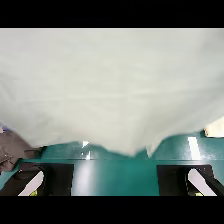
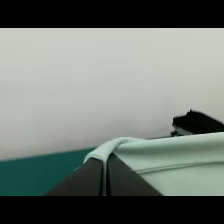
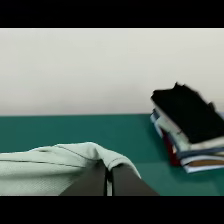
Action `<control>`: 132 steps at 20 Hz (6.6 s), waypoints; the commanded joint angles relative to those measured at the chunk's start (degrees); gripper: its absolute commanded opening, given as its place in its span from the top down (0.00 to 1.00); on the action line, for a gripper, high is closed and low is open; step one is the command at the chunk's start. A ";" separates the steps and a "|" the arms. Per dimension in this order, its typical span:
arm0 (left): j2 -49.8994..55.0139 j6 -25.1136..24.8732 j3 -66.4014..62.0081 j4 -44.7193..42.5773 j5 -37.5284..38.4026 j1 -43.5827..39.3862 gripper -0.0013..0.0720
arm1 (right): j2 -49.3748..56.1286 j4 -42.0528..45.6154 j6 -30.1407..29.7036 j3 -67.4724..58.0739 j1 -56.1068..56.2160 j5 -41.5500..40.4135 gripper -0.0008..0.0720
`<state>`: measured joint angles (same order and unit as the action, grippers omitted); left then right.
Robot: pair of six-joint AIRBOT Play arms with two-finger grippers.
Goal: Fold the shirts.
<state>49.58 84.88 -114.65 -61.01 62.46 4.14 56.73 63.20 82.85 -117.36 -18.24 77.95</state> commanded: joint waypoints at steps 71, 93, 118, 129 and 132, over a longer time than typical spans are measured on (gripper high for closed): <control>10.08 -10.34 78.95 7.13 0.28 1.66 0.96 | 0.85 15.10 -3.19 66.64 5.86 8.20 0.40; -3.04 -5.75 77.11 -13.33 13.40 1.66 0.96 | -6.99 11.91 -4.24 85.22 14.32 9.92 0.96; 25.88 -3.93 57.66 -1.29 -6.62 1.66 0.95 | 29.73 4.63 -4.52 37.11 14.32 1.53 0.96; 26.43 -3.96 52.65 0.37 -7.74 1.66 0.31 | 35.87 0.79 -6.51 30.34 11.93 3.23 0.41; 26.43 -4.98 47.30 -0.28 -1.44 1.66 0.31 | 35.17 0.76 -8.96 30.34 8.35 8.22 0.41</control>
<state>75.99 80.88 -63.51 -60.93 55.86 5.80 92.29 64.29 76.09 -86.76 -7.27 81.93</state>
